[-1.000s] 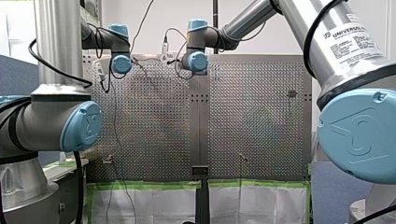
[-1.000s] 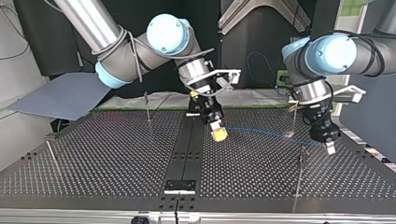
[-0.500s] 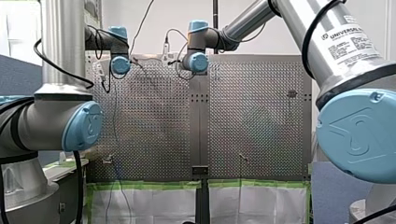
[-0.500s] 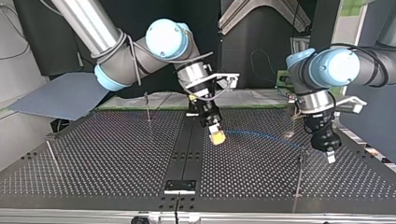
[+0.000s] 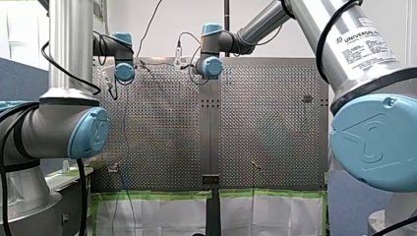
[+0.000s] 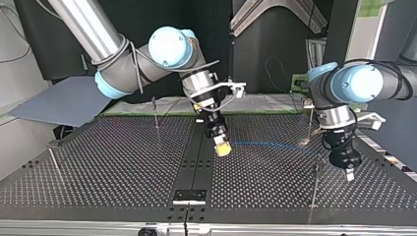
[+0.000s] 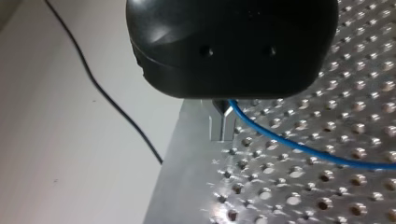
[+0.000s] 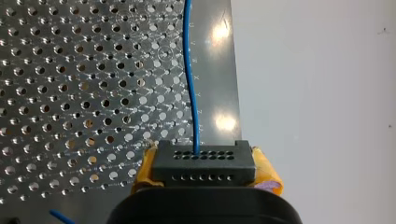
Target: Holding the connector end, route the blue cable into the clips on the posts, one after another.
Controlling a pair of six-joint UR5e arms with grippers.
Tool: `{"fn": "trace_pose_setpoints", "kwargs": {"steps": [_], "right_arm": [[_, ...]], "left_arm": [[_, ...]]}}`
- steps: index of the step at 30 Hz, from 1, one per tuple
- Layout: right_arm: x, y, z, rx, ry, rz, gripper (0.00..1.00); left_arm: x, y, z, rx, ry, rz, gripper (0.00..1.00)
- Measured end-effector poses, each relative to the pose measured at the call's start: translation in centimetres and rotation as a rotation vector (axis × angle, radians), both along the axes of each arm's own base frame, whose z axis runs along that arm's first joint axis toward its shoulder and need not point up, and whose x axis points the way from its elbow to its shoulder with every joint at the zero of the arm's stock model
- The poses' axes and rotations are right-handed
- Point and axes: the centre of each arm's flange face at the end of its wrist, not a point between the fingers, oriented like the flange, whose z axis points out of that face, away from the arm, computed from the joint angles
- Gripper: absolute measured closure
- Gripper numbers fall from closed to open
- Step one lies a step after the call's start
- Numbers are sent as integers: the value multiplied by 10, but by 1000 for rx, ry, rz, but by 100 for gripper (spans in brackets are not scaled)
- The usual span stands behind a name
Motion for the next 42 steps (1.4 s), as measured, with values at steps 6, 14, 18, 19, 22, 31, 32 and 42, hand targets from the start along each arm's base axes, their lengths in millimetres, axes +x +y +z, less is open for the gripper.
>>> {"fn": "trace_pose_setpoints", "kwargs": {"steps": [6, 14, 18, 19, 22, 31, 32, 42], "right_arm": [[-4, -11, 1, -6, -1, -6, 100], [-16, -33, 2, -10, -1, -27, 100], [-22, -43, 2, -10, -3, -38, 100], [-23, -45, 2, -9, -5, -40, 100], [-27, -53, 1, -7, -6, -47, 100], [-34, -75, -6, -4, -2, -64, 100], [-34, -77, -5, -4, -3, -65, 100], [-38, -86, -3, -6, -10, -68, 100]], "left_arm": [[9, 6, -3, -16, -9, -24, 100], [24, 10, -16, -33, -17, -70, 100], [30, 16, -9, -57, -55, -86, 100], [32, 17, -8, -62, -59, -88, 100], [38, 21, -10, -71, -57, -94, 100], [46, 31, -14, -90, -74, -117, 100], [46, 32, -15, -91, -76, -121, 100], [49, 33, -16, -98, -80, -140, 100]]}}
